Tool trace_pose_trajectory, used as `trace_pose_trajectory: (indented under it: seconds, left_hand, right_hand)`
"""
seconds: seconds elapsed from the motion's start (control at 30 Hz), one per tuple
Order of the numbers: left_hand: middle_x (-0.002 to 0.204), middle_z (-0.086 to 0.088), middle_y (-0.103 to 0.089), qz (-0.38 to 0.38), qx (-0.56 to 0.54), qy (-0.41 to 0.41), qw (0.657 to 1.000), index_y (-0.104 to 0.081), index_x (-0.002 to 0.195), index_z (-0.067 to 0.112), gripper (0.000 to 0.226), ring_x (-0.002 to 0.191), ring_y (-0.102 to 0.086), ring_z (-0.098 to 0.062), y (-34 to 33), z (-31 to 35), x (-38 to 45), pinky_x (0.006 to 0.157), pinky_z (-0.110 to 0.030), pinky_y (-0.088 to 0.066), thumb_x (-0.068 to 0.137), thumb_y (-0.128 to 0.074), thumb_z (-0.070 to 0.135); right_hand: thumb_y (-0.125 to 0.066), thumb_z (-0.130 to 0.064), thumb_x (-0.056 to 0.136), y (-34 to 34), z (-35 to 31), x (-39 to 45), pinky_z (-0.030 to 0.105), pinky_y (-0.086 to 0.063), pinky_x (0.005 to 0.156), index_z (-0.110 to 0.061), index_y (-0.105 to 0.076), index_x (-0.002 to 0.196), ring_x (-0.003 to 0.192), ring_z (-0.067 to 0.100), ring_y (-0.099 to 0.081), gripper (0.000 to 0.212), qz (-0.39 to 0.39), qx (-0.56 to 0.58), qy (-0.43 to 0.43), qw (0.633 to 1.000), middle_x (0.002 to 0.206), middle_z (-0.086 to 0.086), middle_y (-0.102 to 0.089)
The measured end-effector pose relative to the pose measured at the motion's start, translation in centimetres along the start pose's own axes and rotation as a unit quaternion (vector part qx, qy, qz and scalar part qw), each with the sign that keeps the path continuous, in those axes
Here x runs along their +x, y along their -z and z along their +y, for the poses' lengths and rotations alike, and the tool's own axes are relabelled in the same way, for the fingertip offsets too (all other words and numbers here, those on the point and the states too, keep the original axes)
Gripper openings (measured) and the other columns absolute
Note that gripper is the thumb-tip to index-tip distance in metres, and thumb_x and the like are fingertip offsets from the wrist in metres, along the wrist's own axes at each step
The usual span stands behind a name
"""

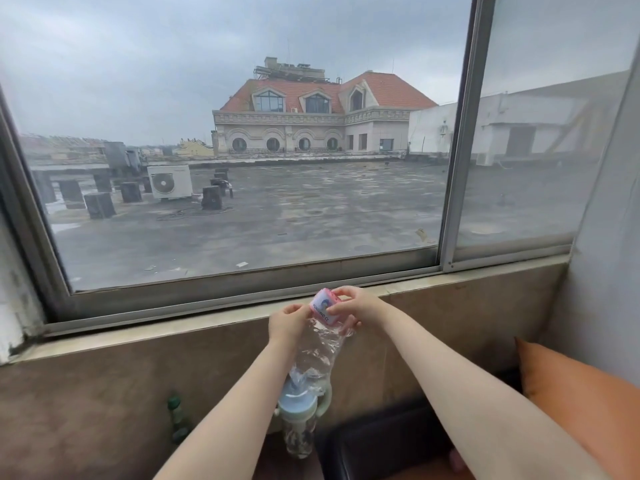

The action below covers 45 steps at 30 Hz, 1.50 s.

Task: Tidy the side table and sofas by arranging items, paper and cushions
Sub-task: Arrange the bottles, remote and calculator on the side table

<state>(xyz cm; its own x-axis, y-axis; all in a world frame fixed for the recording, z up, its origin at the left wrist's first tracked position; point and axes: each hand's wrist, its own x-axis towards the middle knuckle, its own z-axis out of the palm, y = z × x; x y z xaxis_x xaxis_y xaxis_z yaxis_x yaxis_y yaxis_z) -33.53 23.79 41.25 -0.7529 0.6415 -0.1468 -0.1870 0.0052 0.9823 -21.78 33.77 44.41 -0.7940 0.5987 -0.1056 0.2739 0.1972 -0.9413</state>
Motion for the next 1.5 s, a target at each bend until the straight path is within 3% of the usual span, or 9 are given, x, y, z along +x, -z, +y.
trace_pose_trajectory:
  seconds: [0.13, 0.33, 0.47, 0.67, 0.87, 1.07, 1.2, 1.3, 1.5]
  left_hand:
    - [0.066, -0.008, -0.058, -0.017, -0.045, 0.051, 0.998, -0.06, 0.075, 0.004, 0.01, 0.058, -0.052, -0.018, -0.3, 0.3, 0.2, 0.05, -0.024, -0.043, 0.079, -0.069, 0.001]
    - [0.074, -0.01, -0.055, -0.075, -0.039, 0.149, 0.985, -0.057, 0.074, 0.004, 0.008, 0.061, -0.05, -0.02, 0.0, 0.9, 0.3, 0.058, -0.031, -0.045, 0.082, -0.059, 0.002]
    - [0.075, -0.015, -0.056, -0.063, -0.038, 0.16, 0.984, -0.051, 0.069, 0.001, 0.017, 0.063, -0.055, -0.024, -0.2, 1.6, 0.4, 0.051, -0.029, -0.052, 0.084, -0.048, -0.005]
    - [0.072, -0.016, -0.055, -0.014, -0.062, 0.109, 0.992, -0.056, 0.081, -0.001, 0.014, 0.061, -0.055, -0.025, -0.6, 1.9, 0.6, 0.042, -0.029, -0.051, 0.086, -0.048, -0.011]
    - [0.073, -0.014, -0.058, -0.01, -0.083, 0.046, 0.995, -0.057, 0.083, 0.003, 0.014, 0.059, -0.057, -0.024, -0.6, 2.6, 0.3, 0.042, -0.026, -0.049, 0.087, -0.052, -0.009]
    - [0.07, -0.009, -0.055, 0.008, -0.071, 0.005, 0.997, -0.048, 0.071, 0.009, 0.023, 0.057, -0.053, -0.022, -0.9, 2.9, 0.4, 0.043, -0.026, -0.048, 0.091, -0.05, -0.003]
    - [0.068, -0.011, -0.055, 0.017, -0.079, 0.003, 0.997, -0.049, 0.072, 0.007, 0.022, 0.055, -0.053, -0.022, -1.2, 3.1, 0.2, 0.036, -0.021, -0.046, 0.091, -0.052, -0.004]
    - [0.069, -0.01, -0.056, 0.013, -0.064, 0.013, 0.998, -0.051, 0.073, 0.007, 0.02, 0.057, -0.053, -0.021, -1.3, 2.8, 0.5, 0.051, -0.027, -0.046, 0.091, -0.053, -0.002]
    - [0.08, -0.012, -0.059, -0.03, -0.077, 0.015, 0.996, -0.05, 0.081, 0.01, 0.015, 0.065, -0.056, -0.02, -1.1, 2.4, 0.3, 0.06, -0.031, -0.049, 0.095, -0.053, 0.01]
  right_hand:
    - [-0.064, 0.01, 0.077, -0.1, -0.6, 0.1, 0.019, -0.042, 0.042, -0.013, -0.052, 0.114, 0.058, 0.012, -0.06, 0.046, 0.027, -0.019, 0.044, 0.998, 0.1, 0.014, -0.06]
    - [-0.068, 0.01, 0.074, 0.2, -0.8, 0.5, 0.039, -0.053, 0.078, -0.009, -0.053, 0.118, 0.085, 0.022, -0.06, 0.05, 0.021, -0.041, 0.052, 0.998, 0.103, 0.016, -0.061]
    - [-0.068, 0.009, 0.073, 0.2, -0.8, 0.6, 0.023, -0.054, 0.055, -0.009, -0.055, 0.11, 0.074, 0.02, -0.06, 0.043, 0.003, -0.018, 0.045, 0.999, 0.095, 0.015, -0.06]
    - [-0.054, 0.006, 0.087, 0.1, -1.5, 0.4, 0.021, -0.049, 0.044, -0.009, -0.056, 0.093, 0.047, 0.01, -0.062, 0.016, -0.013, -0.015, 0.034, 0.999, 0.077, 0.007, -0.061]
    - [-0.054, -0.011, 0.093, -0.3, -1.8, 0.6, 0.024, -0.051, 0.043, 0.0, -0.059, 0.106, 0.058, 0.017, -0.059, 0.018, -0.02, -0.054, 0.035, 0.998, 0.075, 0.008, -0.06]
    - [-0.056, -0.022, 0.091, 0.0, -1.7, 1.0, 0.024, -0.044, 0.053, -0.017, -0.065, 0.073, 0.04, 0.01, -0.057, 0.02, 0.004, -0.08, 0.005, 0.997, 0.058, -0.002, -0.065]
    - [-0.059, -0.021, 0.087, 0.0, -1.9, 1.0, 0.021, -0.044, 0.049, -0.017, -0.066, 0.072, 0.05, 0.013, -0.055, 0.017, 0.015, -0.071, -0.011, 0.997, 0.053, -0.006, -0.064]
    - [-0.058, -0.018, 0.089, 0.1, -2.1, 0.8, 0.023, -0.038, 0.055, -0.021, -0.066, 0.075, 0.052, 0.012, -0.049, 0.016, 0.026, -0.077, 0.001, 0.997, 0.059, -0.002, -0.061]
    - [-0.042, -0.023, 0.1, 0.0, -2.8, 0.3, 0.014, -0.038, 0.04, -0.004, -0.059, 0.102, 0.03, 0.001, -0.048, 0.025, 0.028, -0.168, 0.041, 0.985, 0.063, 0.001, -0.057]
